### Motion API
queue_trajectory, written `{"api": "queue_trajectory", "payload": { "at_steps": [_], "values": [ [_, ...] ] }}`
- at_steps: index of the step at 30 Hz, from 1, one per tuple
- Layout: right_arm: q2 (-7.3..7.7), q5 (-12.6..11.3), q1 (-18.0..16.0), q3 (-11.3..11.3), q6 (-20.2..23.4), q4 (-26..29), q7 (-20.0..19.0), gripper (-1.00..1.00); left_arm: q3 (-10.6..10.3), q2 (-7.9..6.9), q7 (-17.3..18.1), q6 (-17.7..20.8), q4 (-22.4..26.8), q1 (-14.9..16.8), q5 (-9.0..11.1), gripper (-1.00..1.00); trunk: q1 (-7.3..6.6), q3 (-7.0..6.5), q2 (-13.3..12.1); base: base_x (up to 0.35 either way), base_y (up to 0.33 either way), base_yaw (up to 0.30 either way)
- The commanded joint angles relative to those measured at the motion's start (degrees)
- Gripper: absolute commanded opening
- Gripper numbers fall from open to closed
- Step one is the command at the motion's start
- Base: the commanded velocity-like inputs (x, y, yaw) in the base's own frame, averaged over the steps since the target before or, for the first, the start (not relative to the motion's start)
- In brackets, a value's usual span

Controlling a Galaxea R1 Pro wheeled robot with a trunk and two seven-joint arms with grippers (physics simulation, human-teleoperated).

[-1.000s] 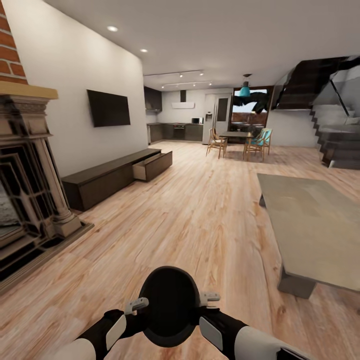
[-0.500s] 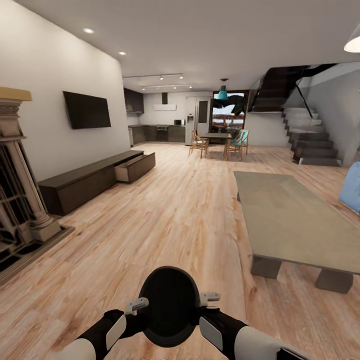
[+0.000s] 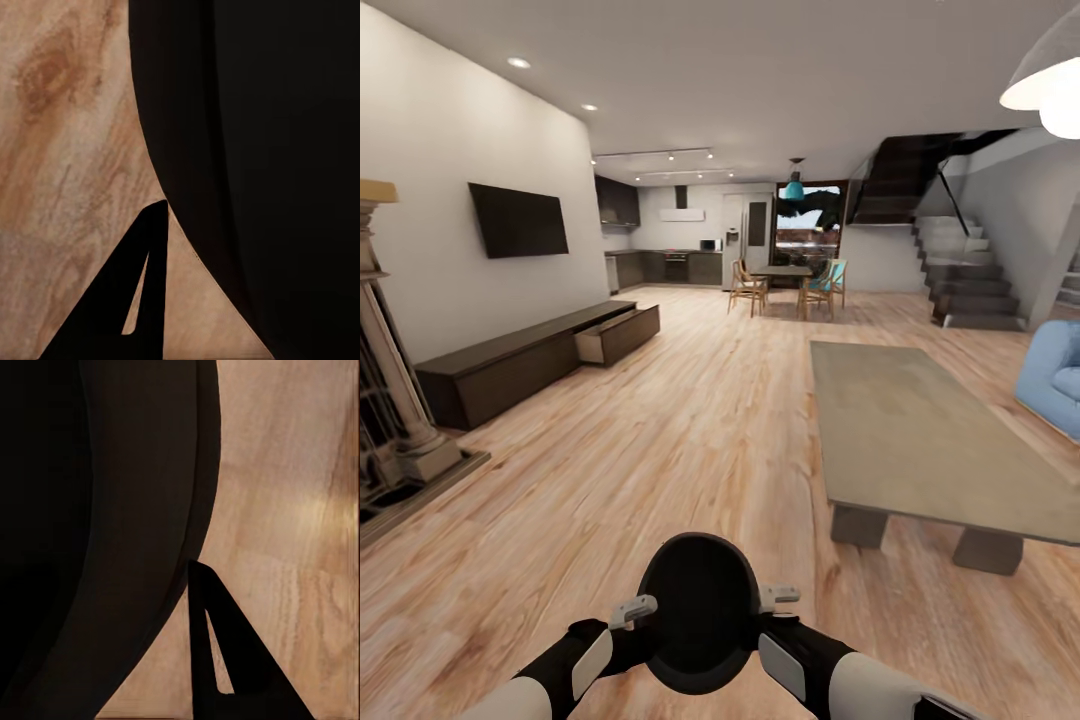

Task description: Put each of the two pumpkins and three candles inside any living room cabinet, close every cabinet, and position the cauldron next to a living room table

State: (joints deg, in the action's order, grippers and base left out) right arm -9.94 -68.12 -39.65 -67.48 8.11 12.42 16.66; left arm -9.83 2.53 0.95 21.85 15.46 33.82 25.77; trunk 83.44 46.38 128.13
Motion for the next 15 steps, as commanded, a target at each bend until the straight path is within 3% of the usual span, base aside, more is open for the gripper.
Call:
{"api": "queue_trajectory", "payload": {
  "at_steps": [1, 7, 15],
  "values": [
    [0.09, 0.4, -0.1, 1.7, -1.3, 0.3, -3.7, -1.0, 1.0, -2.27, 0.3, 0.3, 0.1, 0.0, 4.0, -1.0, -0.02, 0.03, 0.0, -0.076, -0.273, -0.192],
    [0.09, 0.4, -0.1, 1.7, -1.4, 0.3, -3.7, -1.0, 1.0, -2.34, 0.3, 0.3, 0.1, 0.0, 4.0, -1.0, -0.02, -0.18, 0.0, -0.044, -0.219, -0.238],
    [0.09, 0.5, -0.1, 3.7, -1.4, 0.3, -3.8, -1.0, 1.0, -2.36, 0.3, 0.3, 0.1, 0.0, 4.0, -1.0, -0.02, -0.51, 0.0, -0.002, -0.017, -0.25]
  ]
}}
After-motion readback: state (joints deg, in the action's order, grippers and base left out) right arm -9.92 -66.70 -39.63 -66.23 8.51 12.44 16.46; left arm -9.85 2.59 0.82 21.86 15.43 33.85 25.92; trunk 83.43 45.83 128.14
